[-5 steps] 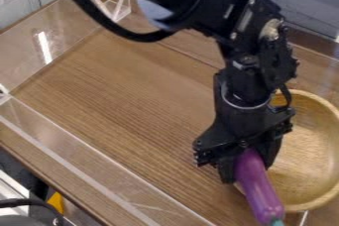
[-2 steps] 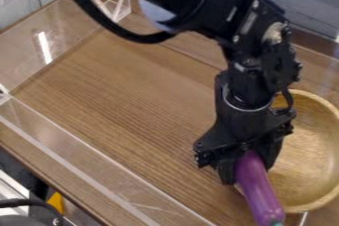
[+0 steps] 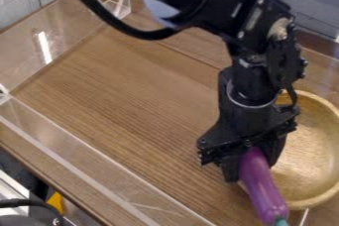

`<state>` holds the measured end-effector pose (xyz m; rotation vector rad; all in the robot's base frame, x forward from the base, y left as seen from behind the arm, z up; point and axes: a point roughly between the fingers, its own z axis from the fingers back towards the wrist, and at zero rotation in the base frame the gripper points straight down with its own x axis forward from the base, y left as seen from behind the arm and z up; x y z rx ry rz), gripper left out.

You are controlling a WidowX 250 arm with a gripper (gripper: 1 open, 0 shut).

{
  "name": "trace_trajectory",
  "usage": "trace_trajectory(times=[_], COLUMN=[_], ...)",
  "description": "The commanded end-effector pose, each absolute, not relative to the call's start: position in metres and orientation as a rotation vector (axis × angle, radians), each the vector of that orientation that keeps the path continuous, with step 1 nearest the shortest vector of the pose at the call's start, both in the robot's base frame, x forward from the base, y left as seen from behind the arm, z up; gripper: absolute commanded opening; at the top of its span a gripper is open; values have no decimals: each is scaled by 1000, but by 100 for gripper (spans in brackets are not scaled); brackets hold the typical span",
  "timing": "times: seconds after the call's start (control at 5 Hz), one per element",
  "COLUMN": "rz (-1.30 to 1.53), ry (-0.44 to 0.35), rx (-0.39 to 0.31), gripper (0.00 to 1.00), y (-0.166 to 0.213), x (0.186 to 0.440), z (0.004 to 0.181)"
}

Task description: Put the purple eggplant in the brown bowl

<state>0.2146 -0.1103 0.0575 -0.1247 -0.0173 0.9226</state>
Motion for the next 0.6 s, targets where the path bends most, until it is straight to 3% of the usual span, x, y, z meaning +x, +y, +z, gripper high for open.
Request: trace_trajectory(times=[0.0,0.4], rz=[921,938], ry=[-41,-42], rx=[-168,-184], gripper=[0,0], y=[-118,-118], x=[224,233], z=[71,76])
